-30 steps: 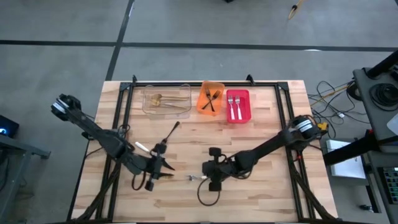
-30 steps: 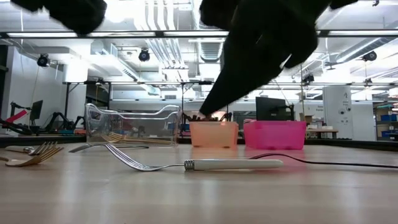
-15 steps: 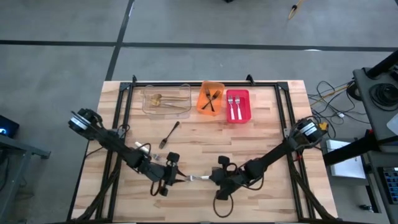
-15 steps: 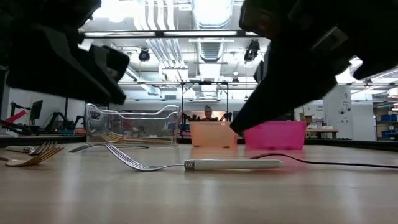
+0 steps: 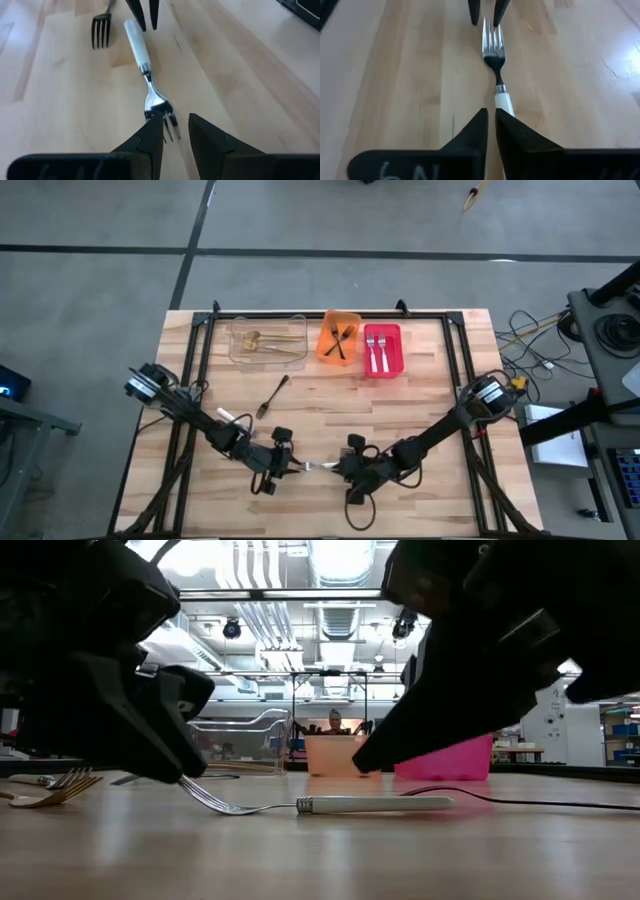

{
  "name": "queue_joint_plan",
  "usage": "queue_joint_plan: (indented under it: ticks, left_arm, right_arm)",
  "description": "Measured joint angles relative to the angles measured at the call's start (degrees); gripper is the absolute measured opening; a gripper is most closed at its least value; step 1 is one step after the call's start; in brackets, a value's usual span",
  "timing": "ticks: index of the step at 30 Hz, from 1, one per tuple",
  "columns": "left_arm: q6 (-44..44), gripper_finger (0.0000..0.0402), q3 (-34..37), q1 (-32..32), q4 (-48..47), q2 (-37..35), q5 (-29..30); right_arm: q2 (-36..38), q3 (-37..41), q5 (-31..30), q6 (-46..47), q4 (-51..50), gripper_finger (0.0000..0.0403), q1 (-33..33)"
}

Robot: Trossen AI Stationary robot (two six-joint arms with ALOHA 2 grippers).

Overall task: Sort silverware by color (type)
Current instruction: Put the white fork into the red bin

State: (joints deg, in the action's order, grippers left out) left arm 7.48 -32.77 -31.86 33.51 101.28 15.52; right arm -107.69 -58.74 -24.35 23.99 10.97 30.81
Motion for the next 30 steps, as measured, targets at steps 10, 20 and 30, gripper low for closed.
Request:
queue_joint_plan:
  ticks: [10,20,30]
  left_arm:
    - [2.28,0.0075,0.24,0.04,0.55,1.55,0.08]
    - [3.11,0.0075,0.93,0.11,-0.08,1.55,0.31]
    - [3.87,0.0075,1.42,0.11,-0.71,1.62,0.45]
  right_arm:
    - [-2.8,-0.87,-4.4,-1.59,0.71,0.0124,-0.43]
    - [-2.56,-0.88,-4.41,-5.05,2.02,0.0161,-1.98]
    - [-2.43,-7.49,-3.99,-12.7,-3.0,0.0162,-2.9]
